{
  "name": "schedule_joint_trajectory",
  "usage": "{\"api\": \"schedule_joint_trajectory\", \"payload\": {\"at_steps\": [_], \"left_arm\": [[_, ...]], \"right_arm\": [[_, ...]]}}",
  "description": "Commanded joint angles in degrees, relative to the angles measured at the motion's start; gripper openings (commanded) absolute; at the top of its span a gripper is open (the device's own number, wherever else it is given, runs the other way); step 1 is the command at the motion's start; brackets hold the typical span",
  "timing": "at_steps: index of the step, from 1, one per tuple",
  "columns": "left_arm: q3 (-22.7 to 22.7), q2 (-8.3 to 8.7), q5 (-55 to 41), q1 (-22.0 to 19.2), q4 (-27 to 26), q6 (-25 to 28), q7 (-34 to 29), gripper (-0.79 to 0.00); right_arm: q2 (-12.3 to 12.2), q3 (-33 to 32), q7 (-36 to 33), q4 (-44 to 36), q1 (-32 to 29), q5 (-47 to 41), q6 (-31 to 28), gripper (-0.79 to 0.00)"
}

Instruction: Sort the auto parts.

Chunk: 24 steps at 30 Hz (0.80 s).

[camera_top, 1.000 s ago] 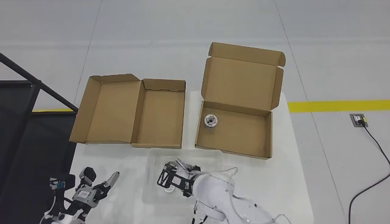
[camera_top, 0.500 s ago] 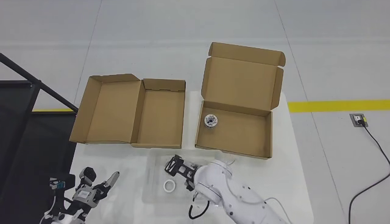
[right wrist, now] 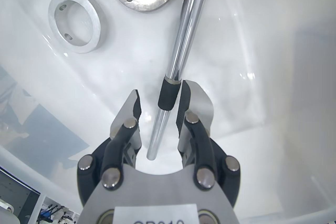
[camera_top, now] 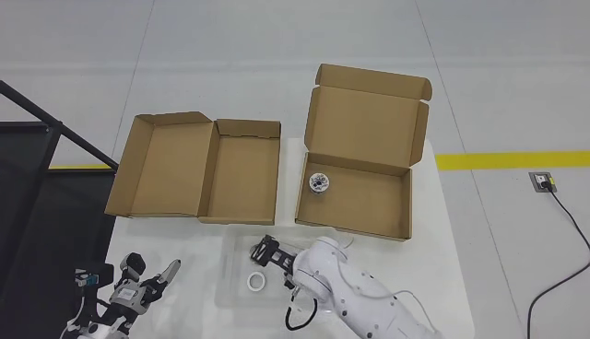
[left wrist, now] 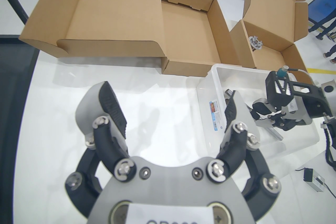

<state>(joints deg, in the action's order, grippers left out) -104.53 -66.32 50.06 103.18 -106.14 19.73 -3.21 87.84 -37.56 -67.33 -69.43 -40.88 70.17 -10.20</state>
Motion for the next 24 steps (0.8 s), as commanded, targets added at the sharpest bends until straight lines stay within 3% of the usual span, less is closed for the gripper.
{"api": "schedule_joint_trajectory", "payload": {"at_steps": [1,15,20,23,24], "left_arm": [[0.0,0.0,0.0,0.0,0.0,0.0,0.0,0.0],[0.0,0.0,0.0,0.0,0.0,0.0,0.0,0.0],[0.0,0.0,0.0,0.0,0.0,0.0,0.0,0.0],[0.0,0.0,0.0,0.0,0.0,0.0,0.0,0.0],[0.0,0.0,0.0,0.0,0.0,0.0,0.0,0.0]], "right_arm": [[0.3,0.3,-0.4,0.6,0.3,0.1,0.3,-0.459],[3.0,2.8,-2.1,6.0,3.7,0.5,2.0,-0.486],[4.0,3.3,-2.6,7.8,4.6,0.5,2.5,-0.628],[4.4,3.4,-2.5,8.7,4.9,0.4,2.4,-0.785],[4.5,3.4,-2.3,8.9,5.0,0.3,2.4,-0.785]]}}
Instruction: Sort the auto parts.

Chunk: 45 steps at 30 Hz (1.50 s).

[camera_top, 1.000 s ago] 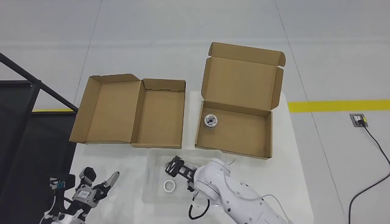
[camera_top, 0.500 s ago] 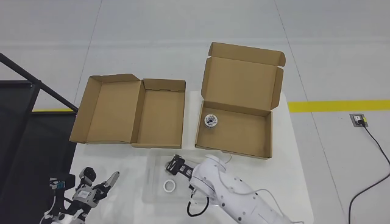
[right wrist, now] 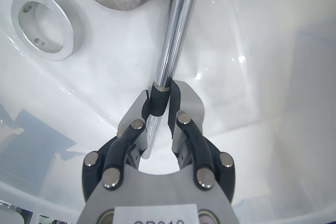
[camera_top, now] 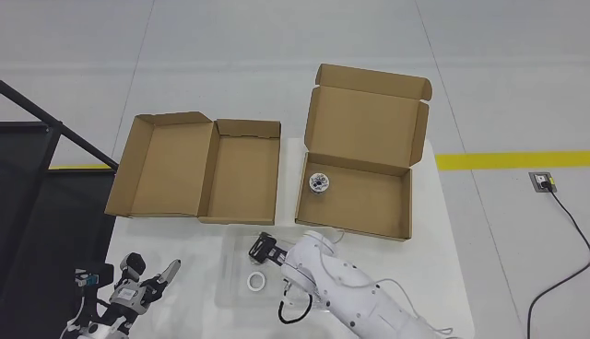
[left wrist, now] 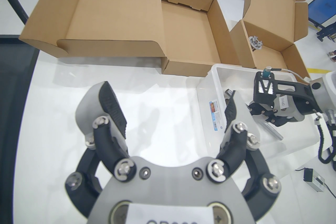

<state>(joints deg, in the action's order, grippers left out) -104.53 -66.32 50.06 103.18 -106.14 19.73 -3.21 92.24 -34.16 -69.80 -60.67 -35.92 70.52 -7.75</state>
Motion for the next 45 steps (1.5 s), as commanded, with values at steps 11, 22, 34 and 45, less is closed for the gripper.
{"api": "schedule_joint_trajectory", "payload": {"at_steps": [11,22,34,45], "left_arm": [[0.0,0.0,0.0,0.0,0.0,0.0,0.0,0.0],[0.0,0.0,0.0,0.0,0.0,0.0,0.0,0.0],[0.0,0.0,0.0,0.0,0.0,0.0,0.0,0.0],[0.0,0.0,0.0,0.0,0.0,0.0,0.0,0.0]], "right_arm": [[-2.4,-4.5,-0.3,-12.9,-5.7,6.2,0.3,-0.785],[-8.2,-13.4,8.1,-40.4,-22.2,22.4,-7.5,-0.785],[-13.5,-26.9,50.5,-55.9,-37.4,38.7,-14.8,-0.785],[-16.7,-43.9,79.4,-49.8,-41.8,34.0,-21.4,-0.785]]}}
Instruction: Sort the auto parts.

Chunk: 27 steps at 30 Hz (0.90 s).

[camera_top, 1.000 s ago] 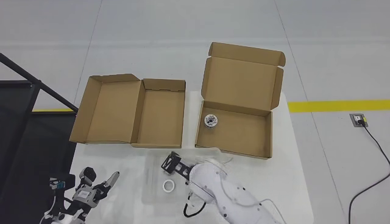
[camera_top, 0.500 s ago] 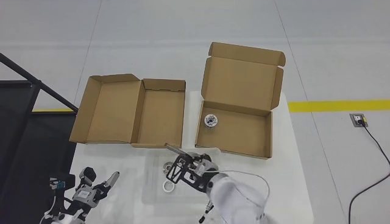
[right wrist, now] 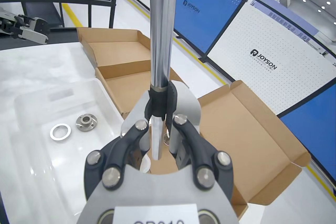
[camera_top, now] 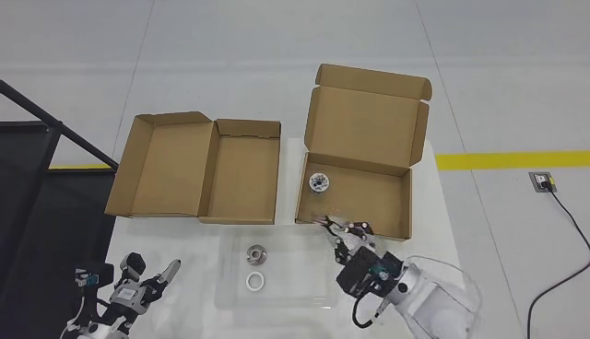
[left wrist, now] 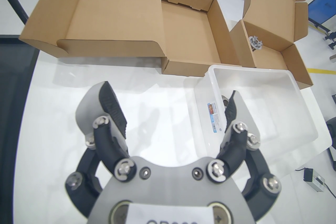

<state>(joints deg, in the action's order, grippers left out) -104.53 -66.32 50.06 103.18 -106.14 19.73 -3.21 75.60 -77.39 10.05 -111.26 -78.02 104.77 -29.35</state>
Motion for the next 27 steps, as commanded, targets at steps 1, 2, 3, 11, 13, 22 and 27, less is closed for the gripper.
{"api": "schedule_joint_trajectory", "payload": {"at_steps": [1,2,3,11,13,22,27], "left_arm": [[0.0,0.0,0.0,0.0,0.0,0.0,0.0,0.0],[0.0,0.0,0.0,0.0,0.0,0.0,0.0,0.0],[0.0,0.0,0.0,0.0,0.0,0.0,0.0,0.0],[0.0,0.0,0.0,0.0,0.0,0.0,0.0,0.0],[0.0,0.0,0.0,0.0,0.0,0.0,0.0,0.0],[0.0,0.0,0.0,0.0,0.0,0.0,0.0,0.0],[0.0,0.0,0.0,0.0,0.0,0.0,0.0,0.0]], "right_arm": [[-0.1,-1.2,-1.7,1.7,0.9,-0.3,-0.1,-0.785],[-0.2,-1.7,-3.2,2.5,1.7,-0.6,-0.3,-0.785],[-0.2,-2.0,-6.1,3.9,3.0,-1.1,-1.0,-0.785],[0.5,-0.1,-27.5,13.4,13.3,-6.4,0.7,-0.785],[0.8,1.0,-31.6,15.5,15.3,-6.8,2.0,-0.785],[1.2,3.2,-41.8,28.0,24.5,-8.7,-0.1,-0.785],[1.4,4.5,-44.7,33.6,29.3,-10.2,-2.5,-0.785]]}}
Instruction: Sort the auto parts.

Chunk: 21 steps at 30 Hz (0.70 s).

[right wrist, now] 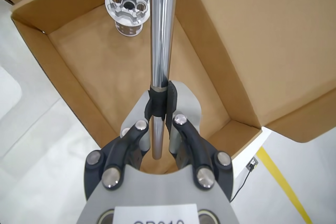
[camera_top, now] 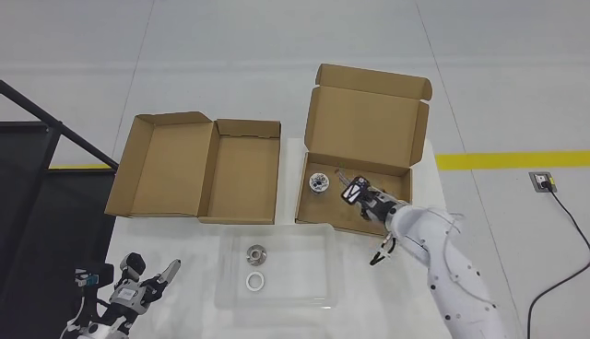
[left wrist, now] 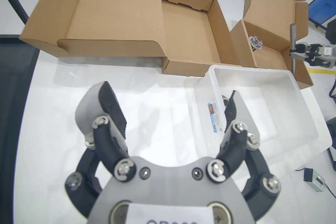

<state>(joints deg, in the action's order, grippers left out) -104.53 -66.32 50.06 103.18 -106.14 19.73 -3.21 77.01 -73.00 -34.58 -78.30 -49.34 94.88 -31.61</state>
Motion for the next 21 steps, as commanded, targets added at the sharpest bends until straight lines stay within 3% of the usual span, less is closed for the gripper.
{"api": "schedule_joint_trajectory", "payload": {"at_steps": [1,15,19,21], "left_arm": [[0.0,0.0,0.0,0.0,0.0,0.0,0.0,0.0],[0.0,0.0,0.0,0.0,0.0,0.0,0.0,0.0],[0.0,0.0,0.0,0.0,0.0,0.0,0.0,0.0],[0.0,0.0,0.0,0.0,0.0,0.0,0.0,0.0]], "right_arm": [[0.0,0.0,0.0,1.1,1.3,-0.5,-0.5,-0.785],[-0.2,-0.7,0.8,0.3,1.2,-1.3,1.0,-0.785],[0.0,1.5,-4.6,-1.5,2.9,1.1,0.5,-0.785],[0.1,1.7,-8.9,-1.1,5.6,-1.5,-3.0,-0.785]]}}
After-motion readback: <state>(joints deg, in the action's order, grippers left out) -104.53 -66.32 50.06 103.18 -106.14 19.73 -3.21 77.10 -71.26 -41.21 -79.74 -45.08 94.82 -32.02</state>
